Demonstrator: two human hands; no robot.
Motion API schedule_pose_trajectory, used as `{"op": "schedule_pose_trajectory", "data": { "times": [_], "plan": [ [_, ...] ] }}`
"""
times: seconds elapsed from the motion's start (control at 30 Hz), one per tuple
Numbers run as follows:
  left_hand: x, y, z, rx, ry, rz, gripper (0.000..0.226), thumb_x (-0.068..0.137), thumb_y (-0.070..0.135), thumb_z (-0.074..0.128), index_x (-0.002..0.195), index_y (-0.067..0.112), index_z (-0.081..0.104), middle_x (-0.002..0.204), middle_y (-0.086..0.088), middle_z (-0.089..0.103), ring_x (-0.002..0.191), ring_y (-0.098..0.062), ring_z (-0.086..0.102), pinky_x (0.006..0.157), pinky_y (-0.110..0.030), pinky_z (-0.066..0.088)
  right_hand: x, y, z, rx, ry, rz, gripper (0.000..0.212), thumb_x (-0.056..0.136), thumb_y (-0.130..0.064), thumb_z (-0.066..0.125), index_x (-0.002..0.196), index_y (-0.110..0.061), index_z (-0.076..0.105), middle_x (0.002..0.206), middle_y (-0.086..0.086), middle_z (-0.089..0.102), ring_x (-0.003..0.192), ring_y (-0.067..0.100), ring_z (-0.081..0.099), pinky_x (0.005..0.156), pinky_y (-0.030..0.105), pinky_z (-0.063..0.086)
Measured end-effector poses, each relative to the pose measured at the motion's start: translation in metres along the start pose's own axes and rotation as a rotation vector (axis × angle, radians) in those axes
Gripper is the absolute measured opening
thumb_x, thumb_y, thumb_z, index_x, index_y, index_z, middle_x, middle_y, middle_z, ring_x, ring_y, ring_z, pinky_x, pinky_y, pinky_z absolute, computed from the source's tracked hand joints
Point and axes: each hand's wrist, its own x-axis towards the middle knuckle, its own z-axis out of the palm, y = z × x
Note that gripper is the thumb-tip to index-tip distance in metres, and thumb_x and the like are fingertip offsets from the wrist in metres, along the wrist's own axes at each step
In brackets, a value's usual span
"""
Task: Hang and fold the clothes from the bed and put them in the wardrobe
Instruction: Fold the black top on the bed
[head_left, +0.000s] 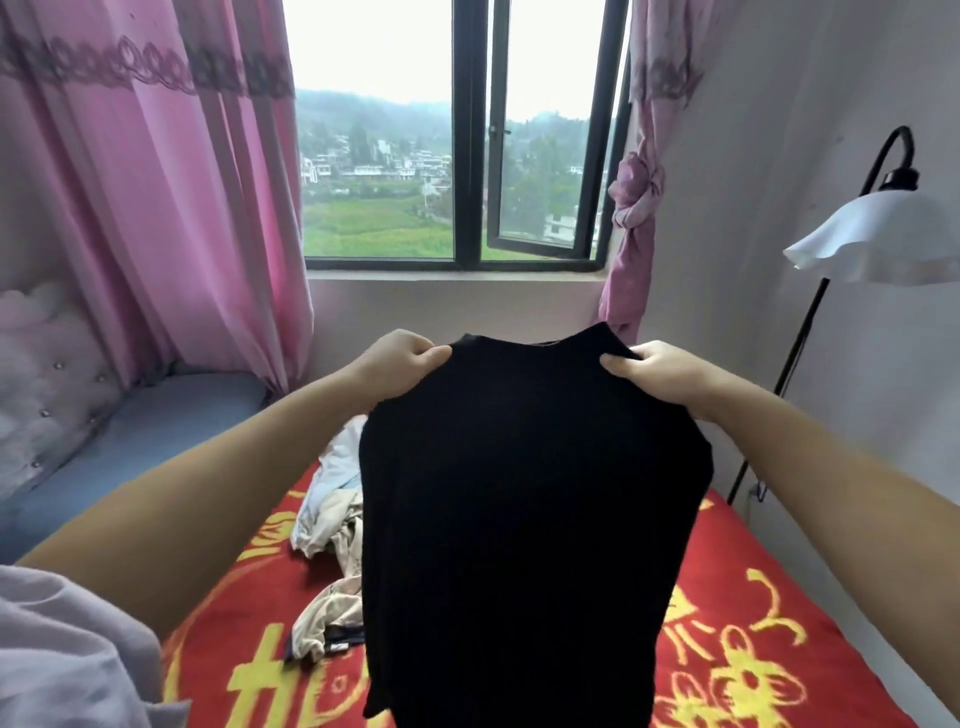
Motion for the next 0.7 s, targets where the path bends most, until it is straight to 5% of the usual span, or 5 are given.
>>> {"op": "schedule_pose_trajectory", "data": {
  "times": [0.23, 0.37, 0.47, 0.6, 0.7],
  "plan": [
    [0.001, 0.054, 0.051, -0.015, 0.057, 0.079, 0.039, 0.099, 0.022, 0.046, 0.061, 0.014, 0.046, 0.053, 0.003, 0.040, 0.047, -0.012, 0.036, 0.045, -0.027, 0.026, -0.008, -0.041, 0.063, 0.157, -0.013, 0.017, 0.044, 0.100, -0.044, 0.042, 0.091, -0.007, 0.064, 0.084, 0.008, 0.068, 0.064, 0.015, 0.066, 0.055, 0.022, 0.051],
    [-0.007, 0.073, 0.054, -0.411, -0.130, -0.034, 0.029, 0.099, 0.008, 0.036, 0.076, 0.008, 0.053, 0.056, -0.003, 0.052, 0.048, -0.014, 0.051, 0.045, -0.023, 0.041, -0.021, -0.049, 0.067, 0.053, -0.174, -0.018, 0.058, 0.095, -0.060, 0.036, 0.123, -0.013, 0.056, 0.111, 0.006, 0.066, 0.099, 0.018, 0.065, 0.088, 0.032, 0.054],
    [-0.014, 0.079, 0.045, -0.613, -0.399, -0.090, 0.023, 0.093, -0.003, 0.038, 0.103, -0.003, 0.059, 0.072, -0.013, 0.069, 0.063, -0.018, 0.068, 0.063, -0.031, 0.060, -0.030, -0.039, 0.056, -0.051, -0.196, -0.112, 0.041, 0.096, -0.039, 0.053, 0.132, -0.021, 0.047, 0.115, 0.001, 0.063, 0.103, 0.013, 0.062, 0.089, 0.024, 0.051],
    [-0.011, 0.079, 0.051, 0.238, -0.187, 0.399, 0.043, 0.084, 0.008, 0.057, 0.127, 0.008, 0.055, 0.120, -0.015, 0.061, 0.113, -0.022, 0.056, 0.099, -0.041, 0.045, -0.034, -0.034, 0.048, -0.074, -0.102, -0.118, 0.030, 0.088, -0.006, 0.050, 0.117, -0.014, 0.054, 0.097, 0.005, 0.064, 0.080, 0.012, 0.062, 0.066, 0.017, 0.049],
    [-0.004, 0.081, 0.057, 0.826, -0.022, 0.683, 0.088, 0.080, 0.033, 0.069, 0.151, 0.025, 0.017, 0.149, -0.007, 0.027, 0.142, -0.023, 0.018, 0.116, -0.050, 0.006, -0.041, -0.036, 0.040, -0.088, -0.097, -0.153, 0.033, 0.085, 0.000, 0.047, 0.113, -0.012, 0.059, 0.093, 0.010, 0.067, 0.076, 0.016, 0.063, 0.065, 0.022, 0.049]
  ]
}}
